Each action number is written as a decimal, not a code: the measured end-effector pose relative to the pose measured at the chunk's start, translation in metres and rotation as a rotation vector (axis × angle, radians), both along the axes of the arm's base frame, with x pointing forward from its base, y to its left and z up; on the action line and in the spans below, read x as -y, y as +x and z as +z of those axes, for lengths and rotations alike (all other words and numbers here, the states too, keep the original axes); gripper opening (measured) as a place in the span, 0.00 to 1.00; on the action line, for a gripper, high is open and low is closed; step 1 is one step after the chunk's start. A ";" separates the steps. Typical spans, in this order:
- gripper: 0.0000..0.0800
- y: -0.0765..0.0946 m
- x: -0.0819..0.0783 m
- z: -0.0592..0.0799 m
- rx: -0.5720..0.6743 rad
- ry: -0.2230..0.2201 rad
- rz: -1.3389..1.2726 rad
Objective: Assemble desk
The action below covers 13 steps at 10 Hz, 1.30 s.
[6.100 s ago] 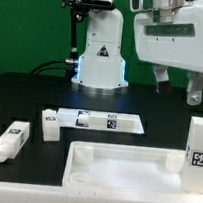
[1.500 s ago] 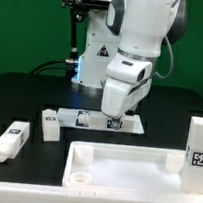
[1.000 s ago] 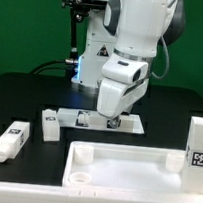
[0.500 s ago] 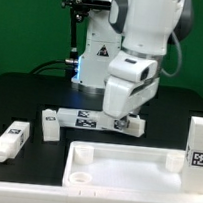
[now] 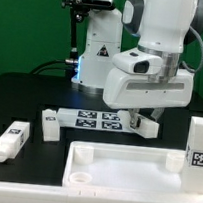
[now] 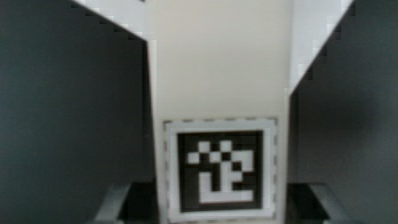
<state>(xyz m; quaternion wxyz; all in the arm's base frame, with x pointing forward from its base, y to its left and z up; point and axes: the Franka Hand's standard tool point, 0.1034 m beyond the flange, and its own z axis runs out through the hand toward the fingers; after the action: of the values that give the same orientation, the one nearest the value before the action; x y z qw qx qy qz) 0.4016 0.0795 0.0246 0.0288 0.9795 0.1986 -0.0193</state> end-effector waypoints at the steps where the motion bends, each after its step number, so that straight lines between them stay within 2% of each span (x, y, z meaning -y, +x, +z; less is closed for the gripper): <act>1: 0.36 -0.003 0.003 -0.004 0.001 0.000 -0.194; 2: 0.36 -0.003 0.004 -0.008 0.000 -0.002 -0.330; 4: 0.36 -0.003 0.019 -0.013 0.012 0.020 -0.585; 6: 0.36 -0.004 0.017 -0.013 0.027 0.021 -0.712; 8: 0.36 -0.005 0.017 -0.013 0.017 0.020 -0.697; 10: 0.71 0.003 0.022 -0.004 -0.047 0.030 -0.703; 11: 0.71 0.006 0.027 0.002 -0.140 0.036 -0.706; 12: 0.79 0.013 0.034 0.011 -0.263 0.039 -0.720; 13: 0.81 0.020 0.034 0.014 -0.337 0.037 -0.728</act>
Offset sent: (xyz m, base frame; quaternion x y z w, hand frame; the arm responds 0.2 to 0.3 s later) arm -0.0108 -0.0103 -0.0151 0.1066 0.0109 0.3425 0.9334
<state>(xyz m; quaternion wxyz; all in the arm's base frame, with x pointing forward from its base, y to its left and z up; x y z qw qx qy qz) 0.4213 0.0455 0.0382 -0.0305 0.9693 -0.1592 -0.1851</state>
